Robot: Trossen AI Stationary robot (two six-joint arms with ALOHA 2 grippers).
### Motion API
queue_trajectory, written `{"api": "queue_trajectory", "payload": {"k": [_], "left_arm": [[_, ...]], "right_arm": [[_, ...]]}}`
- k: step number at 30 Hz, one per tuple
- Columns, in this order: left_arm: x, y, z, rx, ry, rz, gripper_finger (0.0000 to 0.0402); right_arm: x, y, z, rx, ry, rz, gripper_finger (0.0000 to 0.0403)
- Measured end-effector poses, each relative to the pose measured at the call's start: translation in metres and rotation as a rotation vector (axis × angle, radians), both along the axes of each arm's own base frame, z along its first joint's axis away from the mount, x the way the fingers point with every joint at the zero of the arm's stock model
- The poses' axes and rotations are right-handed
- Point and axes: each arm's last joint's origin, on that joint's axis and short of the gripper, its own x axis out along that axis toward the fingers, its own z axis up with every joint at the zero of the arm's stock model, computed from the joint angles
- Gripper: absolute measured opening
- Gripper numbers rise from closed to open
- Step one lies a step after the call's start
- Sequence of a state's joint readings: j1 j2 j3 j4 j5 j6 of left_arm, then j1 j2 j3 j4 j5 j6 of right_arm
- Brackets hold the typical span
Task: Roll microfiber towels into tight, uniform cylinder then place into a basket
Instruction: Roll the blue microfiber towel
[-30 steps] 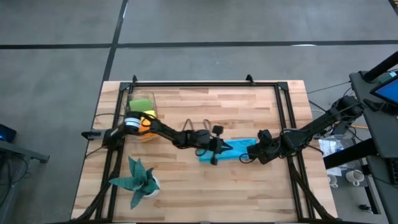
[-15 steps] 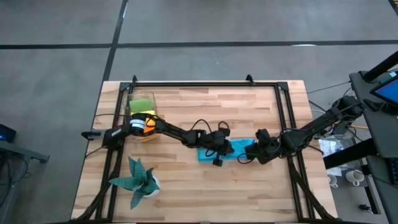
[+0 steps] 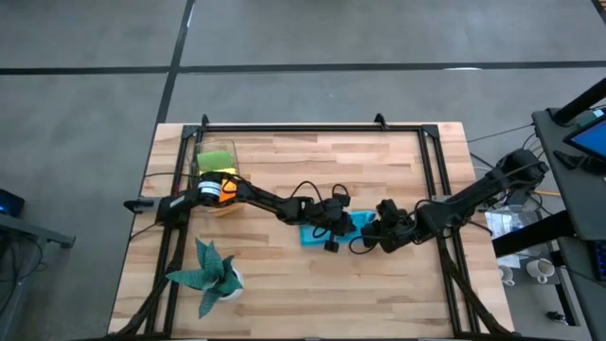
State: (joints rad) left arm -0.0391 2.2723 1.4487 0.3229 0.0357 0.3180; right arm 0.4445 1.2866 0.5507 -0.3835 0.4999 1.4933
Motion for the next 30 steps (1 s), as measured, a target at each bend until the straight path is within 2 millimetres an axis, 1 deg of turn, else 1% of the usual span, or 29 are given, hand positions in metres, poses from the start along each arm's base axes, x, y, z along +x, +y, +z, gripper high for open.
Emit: {"api": "queue_trajectory", "payload": {"k": [5, 7, 11, 16, 20, 24, 30], "left_arm": [[0.000, 0.000, -0.005, 0.001, 0.010, -0.001, 0.0000], [0.001, 0.000, -0.013, 0.002, 0.011, -0.001, 0.0000], [0.003, 0.000, -0.020, 0.002, -0.004, 0.000, 0.0000], [0.004, 0.000, -0.022, 0.027, -0.019, 0.000, 0.0000], [0.003, 0.000, -0.016, 0.032, -0.013, -0.001, 0.0000], [0.000, 0.001, -0.008, 0.054, 0.021, 0.014, 0.0000], [-0.009, 0.003, 0.021, 0.083, 0.052, 0.069, 0.0000]], "right_arm": [[0.007, -0.002, -0.002, -0.016, -0.016, 0.015, 0.0009], [0.009, -0.003, -0.001, -0.031, -0.036, 0.018, 0.0009], [0.017, -0.004, 0.002, -0.054, -0.091, 0.046, 0.0009], [0.028, -0.006, -0.006, -0.077, -0.092, 0.088, 0.0009], [0.031, -0.007, -0.014, -0.078, -0.061, 0.100, 0.0009], [0.031, -0.007, -0.016, -0.087, -0.043, 0.110, 0.0009], [0.031, -0.007, -0.012, -0.092, -0.057, 0.144, 0.0009]]}}
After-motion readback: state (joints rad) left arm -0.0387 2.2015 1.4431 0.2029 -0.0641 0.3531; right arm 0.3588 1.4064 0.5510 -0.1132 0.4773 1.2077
